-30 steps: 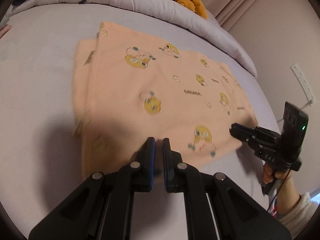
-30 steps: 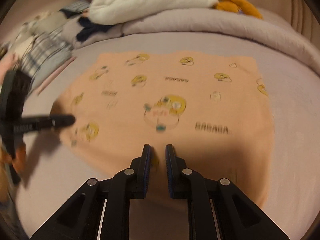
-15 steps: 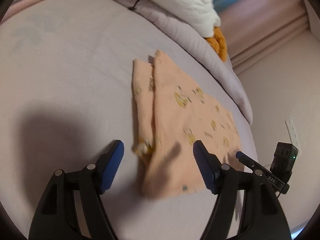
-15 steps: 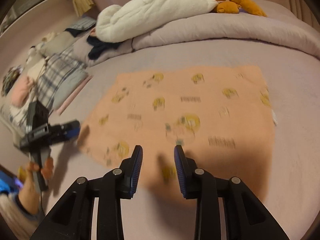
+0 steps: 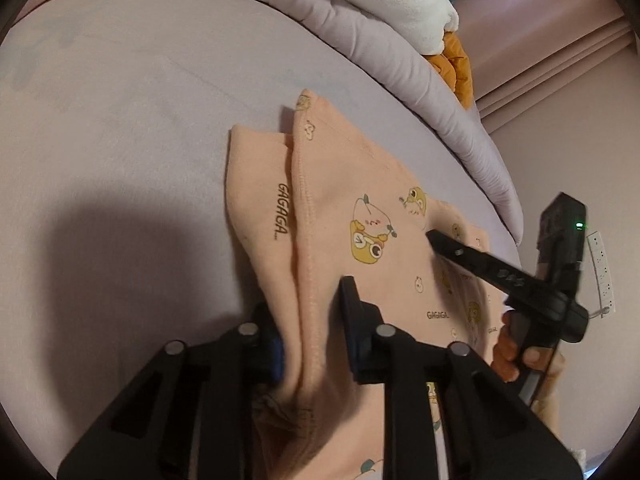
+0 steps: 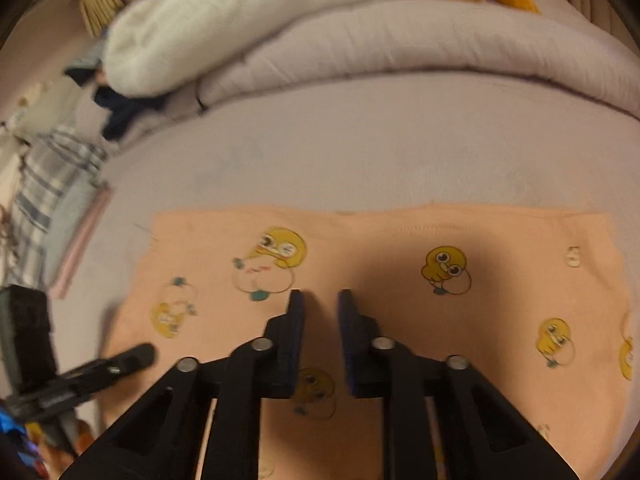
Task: Fold small clothes
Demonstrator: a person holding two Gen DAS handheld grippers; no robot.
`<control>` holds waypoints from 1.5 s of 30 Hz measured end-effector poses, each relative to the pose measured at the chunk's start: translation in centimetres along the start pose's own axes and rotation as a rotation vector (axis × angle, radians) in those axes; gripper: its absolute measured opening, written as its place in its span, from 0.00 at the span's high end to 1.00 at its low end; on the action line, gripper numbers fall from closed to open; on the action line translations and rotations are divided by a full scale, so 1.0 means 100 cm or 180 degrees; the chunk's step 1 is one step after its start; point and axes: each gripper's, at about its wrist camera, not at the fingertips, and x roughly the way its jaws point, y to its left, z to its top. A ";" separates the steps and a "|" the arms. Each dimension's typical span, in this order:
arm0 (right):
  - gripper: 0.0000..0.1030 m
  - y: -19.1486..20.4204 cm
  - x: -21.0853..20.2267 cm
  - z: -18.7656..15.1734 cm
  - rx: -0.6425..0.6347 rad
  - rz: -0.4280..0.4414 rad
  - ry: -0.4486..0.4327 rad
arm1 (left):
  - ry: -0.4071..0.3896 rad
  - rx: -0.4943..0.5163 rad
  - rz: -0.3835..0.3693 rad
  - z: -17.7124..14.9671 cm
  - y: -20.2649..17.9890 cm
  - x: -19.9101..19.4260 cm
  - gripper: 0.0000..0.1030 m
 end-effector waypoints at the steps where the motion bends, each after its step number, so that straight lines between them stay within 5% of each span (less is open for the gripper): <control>1: 0.87 0.001 0.001 -0.001 -0.0038 -0.0026 0.0008 | 0.0001 0.0011 0.0009 0.000 0.000 -0.001 0.80; 8: 0.87 0.016 -0.045 -0.034 -0.0351 0.0082 -0.0045 | 0.0012 0.0037 0.0046 0.000 0.000 -0.001 0.80; 17: 0.87 0.024 -0.066 -0.107 -0.0644 0.0137 0.0332 | -0.0003 0.0052 0.0160 0.006 -0.019 -0.001 0.86; 24: 0.84 -0.023 -0.096 -0.084 -0.0001 0.0793 -0.0042 | -0.0108 0.0502 0.0241 0.005 -0.079 -0.015 0.88; 27: 0.60 -0.047 -0.087 -0.067 0.0480 0.1240 -0.0131 | -0.0086 0.0776 0.0312 0.002 -0.113 -0.009 0.88; 30: 0.54 -0.073 -0.067 -0.058 0.1013 0.1793 -0.0145 | -0.0029 0.1081 0.0424 -0.006 -0.147 0.005 0.87; 33: 0.36 -0.093 -0.049 -0.057 0.1411 0.2063 -0.0165 | 0.0137 0.1349 0.0465 -0.020 -0.175 0.031 0.85; 36: 0.35 -0.110 -0.038 -0.068 0.1774 0.2319 -0.0136 | 0.0354 0.1364 0.0383 -0.032 -0.182 0.055 0.79; 41: 0.35 -0.123 -0.043 -0.083 0.1900 0.2370 -0.0116 | 0.0628 0.1285 0.0176 -0.049 -0.175 0.071 0.81; 45: 0.35 -0.101 -0.039 -0.068 0.1674 0.1990 -0.0095 | 0.0552 0.1286 0.0070 -0.055 -0.163 0.048 0.81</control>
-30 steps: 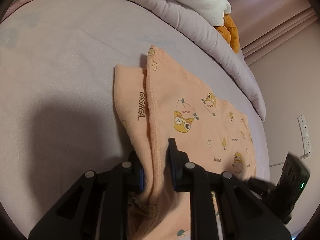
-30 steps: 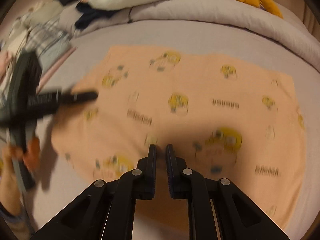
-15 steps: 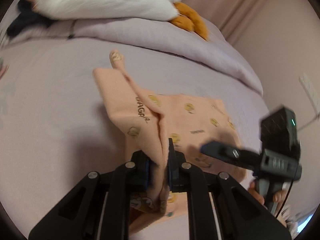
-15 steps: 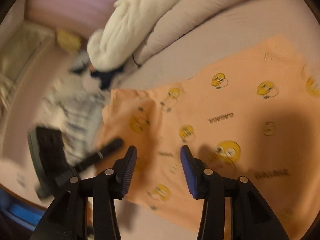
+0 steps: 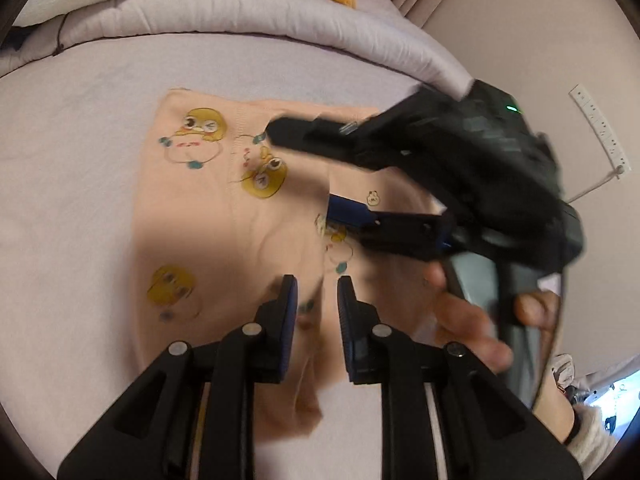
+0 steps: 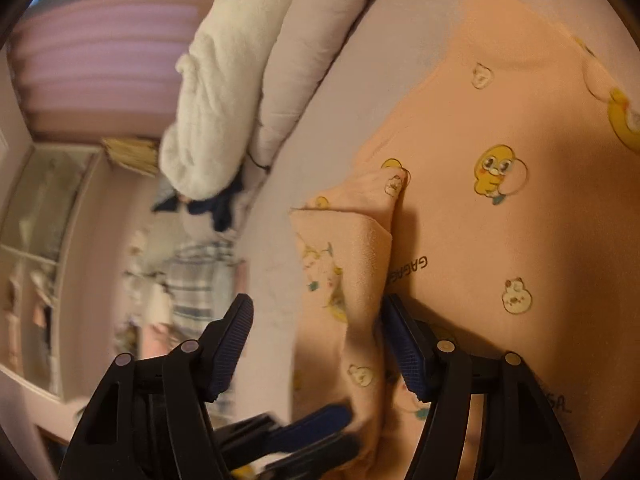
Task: Fold small clothes
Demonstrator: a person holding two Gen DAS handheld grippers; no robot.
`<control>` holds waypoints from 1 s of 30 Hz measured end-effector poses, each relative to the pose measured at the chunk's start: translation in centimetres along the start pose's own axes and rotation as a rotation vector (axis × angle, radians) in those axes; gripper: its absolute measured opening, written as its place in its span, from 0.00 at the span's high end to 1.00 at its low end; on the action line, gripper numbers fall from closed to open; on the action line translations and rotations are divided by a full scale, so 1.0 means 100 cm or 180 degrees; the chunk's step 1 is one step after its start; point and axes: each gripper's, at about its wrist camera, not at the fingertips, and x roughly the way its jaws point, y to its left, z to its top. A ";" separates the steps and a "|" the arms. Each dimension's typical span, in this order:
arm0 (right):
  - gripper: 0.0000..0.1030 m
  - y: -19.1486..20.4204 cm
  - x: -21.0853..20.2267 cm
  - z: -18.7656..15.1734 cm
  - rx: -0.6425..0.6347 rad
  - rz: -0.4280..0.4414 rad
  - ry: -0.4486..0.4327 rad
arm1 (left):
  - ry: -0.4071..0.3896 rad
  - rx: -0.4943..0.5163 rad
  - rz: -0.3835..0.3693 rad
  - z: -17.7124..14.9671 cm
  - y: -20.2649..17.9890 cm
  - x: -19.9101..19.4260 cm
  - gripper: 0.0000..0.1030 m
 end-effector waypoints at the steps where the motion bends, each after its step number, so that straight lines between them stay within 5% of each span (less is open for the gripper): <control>1: 0.35 0.004 0.005 -0.001 -0.0077 -0.0128 0.0030 | -0.0032 -0.0005 0.0005 -0.002 0.003 -0.005 0.81; 4: 0.52 0.016 0.028 0.000 -0.0294 -0.0401 0.0102 | -0.0163 -0.0028 0.0149 -0.013 0.015 -0.024 0.81; 6: 0.74 0.015 0.038 0.002 -0.0352 -0.0556 0.0142 | -0.0224 -0.0111 0.0213 -0.021 0.028 -0.034 0.81; 9: 0.87 0.020 0.045 0.002 -0.0519 -0.0718 0.0111 | -0.0260 -0.0270 0.0244 -0.032 0.043 -0.042 0.81; 20: 0.90 0.061 -0.048 0.037 -0.1136 -0.1060 -0.0400 | -0.0272 -0.0333 0.0145 -0.039 0.043 -0.043 0.81; 30: 0.88 -0.023 -0.057 0.059 -0.0701 -0.1682 -0.0322 | -0.0215 -0.0102 0.0036 -0.014 0.002 -0.009 0.81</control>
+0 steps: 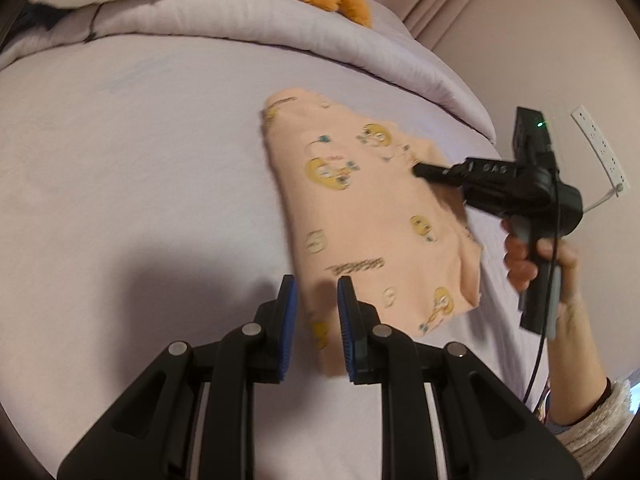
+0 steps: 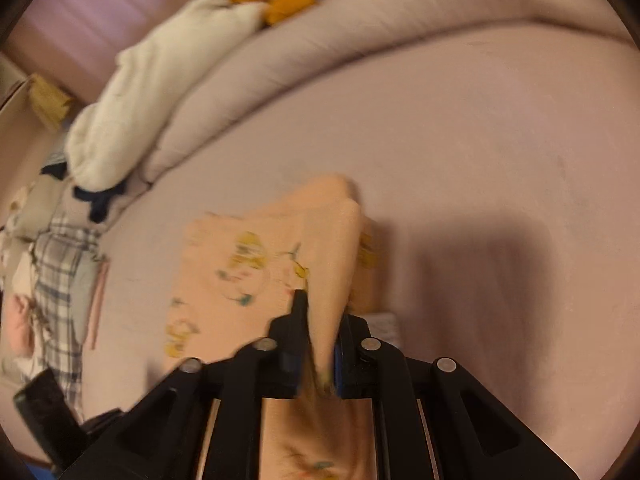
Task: Fold small clothes
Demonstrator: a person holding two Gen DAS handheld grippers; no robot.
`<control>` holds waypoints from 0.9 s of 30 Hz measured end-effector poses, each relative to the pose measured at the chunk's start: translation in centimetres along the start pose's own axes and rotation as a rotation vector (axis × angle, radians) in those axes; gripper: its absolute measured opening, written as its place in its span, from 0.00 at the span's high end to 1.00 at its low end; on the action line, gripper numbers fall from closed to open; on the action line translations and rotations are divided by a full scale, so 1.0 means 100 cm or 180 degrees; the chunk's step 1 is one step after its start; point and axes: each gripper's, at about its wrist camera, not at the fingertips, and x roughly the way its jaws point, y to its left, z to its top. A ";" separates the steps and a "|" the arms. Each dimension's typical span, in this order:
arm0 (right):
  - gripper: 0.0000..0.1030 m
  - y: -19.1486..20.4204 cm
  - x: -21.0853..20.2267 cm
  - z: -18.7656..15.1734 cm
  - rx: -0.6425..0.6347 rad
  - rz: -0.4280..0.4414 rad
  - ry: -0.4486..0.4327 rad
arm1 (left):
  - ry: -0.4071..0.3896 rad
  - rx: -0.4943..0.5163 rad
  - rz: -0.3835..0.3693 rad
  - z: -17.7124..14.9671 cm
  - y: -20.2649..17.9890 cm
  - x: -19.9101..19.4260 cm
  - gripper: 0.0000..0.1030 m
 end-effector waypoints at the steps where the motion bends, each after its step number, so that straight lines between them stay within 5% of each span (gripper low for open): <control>1: 0.87 -0.004 -0.001 -0.001 0.0022 0.0042 -0.0007 | -0.0008 0.0030 -0.0011 0.002 -0.004 0.002 0.81; 7: 0.87 0.028 -0.049 -0.024 -0.0667 -0.0136 -0.0589 | -0.0124 0.0257 -0.0049 0.016 -0.025 0.011 0.81; 10: 0.87 0.046 -0.062 -0.050 -0.1056 0.0226 -0.0519 | -0.0167 0.0332 0.0016 0.019 -0.030 0.021 0.81; 14: 0.87 0.057 -0.051 -0.086 -0.1485 0.0155 -0.0296 | -0.0114 0.0365 0.0065 0.018 -0.029 0.035 0.81; 19: 0.93 0.021 -0.027 -0.106 -0.1456 -0.0154 -0.0038 | 0.0015 0.0260 -0.0012 0.016 -0.018 0.041 0.81; 27: 0.93 0.003 -0.046 -0.107 -0.1247 0.0200 -0.0184 | -0.0267 0.0213 0.0136 0.063 -0.020 0.044 0.81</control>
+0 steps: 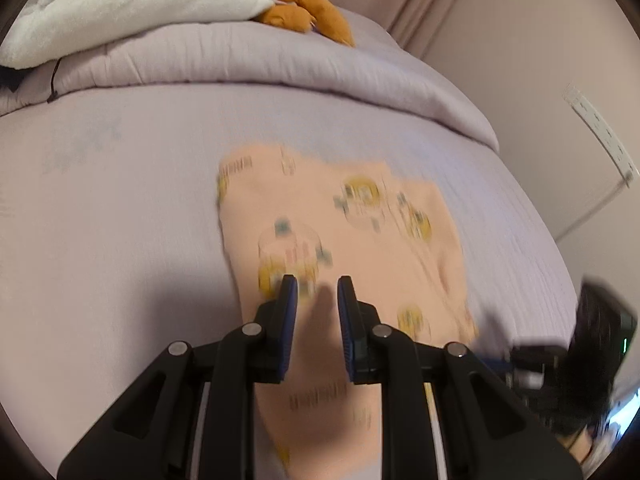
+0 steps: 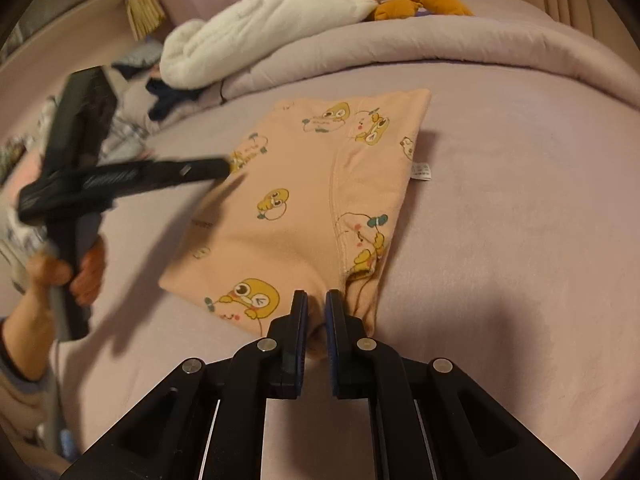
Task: Fold small clothes
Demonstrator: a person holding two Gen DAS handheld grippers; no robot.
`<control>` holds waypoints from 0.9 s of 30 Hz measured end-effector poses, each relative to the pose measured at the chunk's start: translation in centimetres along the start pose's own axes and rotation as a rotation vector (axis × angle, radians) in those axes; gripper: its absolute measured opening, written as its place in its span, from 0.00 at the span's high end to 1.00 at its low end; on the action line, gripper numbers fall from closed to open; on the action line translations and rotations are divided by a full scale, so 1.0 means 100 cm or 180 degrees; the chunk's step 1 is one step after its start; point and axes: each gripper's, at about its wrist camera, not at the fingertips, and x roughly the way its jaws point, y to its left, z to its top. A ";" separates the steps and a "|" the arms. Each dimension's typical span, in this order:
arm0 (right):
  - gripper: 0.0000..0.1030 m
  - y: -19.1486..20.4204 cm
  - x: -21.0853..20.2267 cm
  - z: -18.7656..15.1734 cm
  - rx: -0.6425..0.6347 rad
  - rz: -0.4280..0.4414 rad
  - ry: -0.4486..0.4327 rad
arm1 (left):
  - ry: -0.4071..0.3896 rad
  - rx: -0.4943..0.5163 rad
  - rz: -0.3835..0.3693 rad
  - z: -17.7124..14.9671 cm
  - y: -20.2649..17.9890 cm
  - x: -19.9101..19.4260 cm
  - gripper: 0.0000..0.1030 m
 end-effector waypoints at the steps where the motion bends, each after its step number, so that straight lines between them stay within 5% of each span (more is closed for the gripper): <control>1: 0.93 -0.005 0.000 0.000 0.0069 0.0077 -0.0034 | -0.0033 -0.0035 0.0030 0.009 0.002 0.006 0.81; 8: 0.93 -0.012 -0.004 -0.014 0.0225 0.0247 -0.0070 | 0.0250 -0.0468 0.0238 0.037 0.026 0.065 0.82; 13: 0.91 -0.011 -0.006 -0.012 0.0319 0.0317 -0.0081 | 0.0114 -0.0501 0.0125 0.033 0.024 0.045 0.81; 18: 0.50 -0.018 -0.030 -0.008 0.0592 0.0543 -0.0302 | -0.0015 -0.0472 0.0054 0.010 0.029 -0.001 0.54; 27: 0.36 -0.059 -0.021 0.009 0.1449 0.0650 -0.0269 | 0.0212 -0.0726 -0.0242 -0.049 0.050 -0.027 0.51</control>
